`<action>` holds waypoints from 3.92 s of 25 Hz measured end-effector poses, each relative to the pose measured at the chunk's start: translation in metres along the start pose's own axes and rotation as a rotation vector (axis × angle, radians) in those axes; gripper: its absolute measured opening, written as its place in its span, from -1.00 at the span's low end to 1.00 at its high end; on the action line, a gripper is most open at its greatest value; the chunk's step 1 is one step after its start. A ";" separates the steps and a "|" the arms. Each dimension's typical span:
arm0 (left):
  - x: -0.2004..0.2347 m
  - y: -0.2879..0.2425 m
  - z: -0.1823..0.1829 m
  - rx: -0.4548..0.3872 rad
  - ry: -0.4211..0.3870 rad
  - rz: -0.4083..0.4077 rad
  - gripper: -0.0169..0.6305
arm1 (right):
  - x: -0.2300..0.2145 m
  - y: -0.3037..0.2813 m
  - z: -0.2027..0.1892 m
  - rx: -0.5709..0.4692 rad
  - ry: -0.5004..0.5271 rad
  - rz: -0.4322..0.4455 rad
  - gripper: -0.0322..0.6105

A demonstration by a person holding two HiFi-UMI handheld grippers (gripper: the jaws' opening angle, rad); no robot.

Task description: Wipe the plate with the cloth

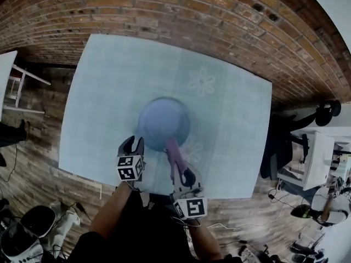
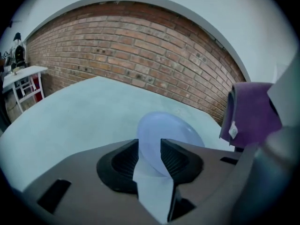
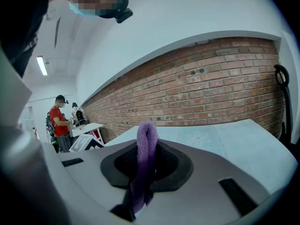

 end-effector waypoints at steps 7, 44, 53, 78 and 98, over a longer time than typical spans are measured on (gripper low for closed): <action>0.012 -0.037 -0.014 0.073 0.039 0.031 -0.45 | 0.002 -0.010 -0.016 0.020 -0.042 -0.003 -0.70; 0.023 -0.064 -0.023 0.244 -0.336 -0.136 -0.75 | -0.007 -0.067 -0.057 0.119 0.016 0.166 -0.70; 0.028 -0.065 -0.020 0.207 -0.252 -0.149 -0.75 | -0.004 -0.125 -0.095 0.319 0.118 0.376 -0.70; 0.032 -0.065 -0.023 0.196 -0.247 -0.197 -0.75 | 0.013 -0.199 -0.155 0.540 0.562 0.473 -0.70; 0.032 -0.066 -0.024 0.188 -0.237 -0.190 -0.75 | -0.009 -0.214 -0.156 0.507 0.788 0.378 -0.70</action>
Point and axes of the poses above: the fingertips, and each gripper's own axes: y backward along the fingers, x to its left, z out of its top, the point moved 10 cm from there along y, backward along the fingers, and after that the axes turned 9 degrees about -x, right-handed, at the moved point
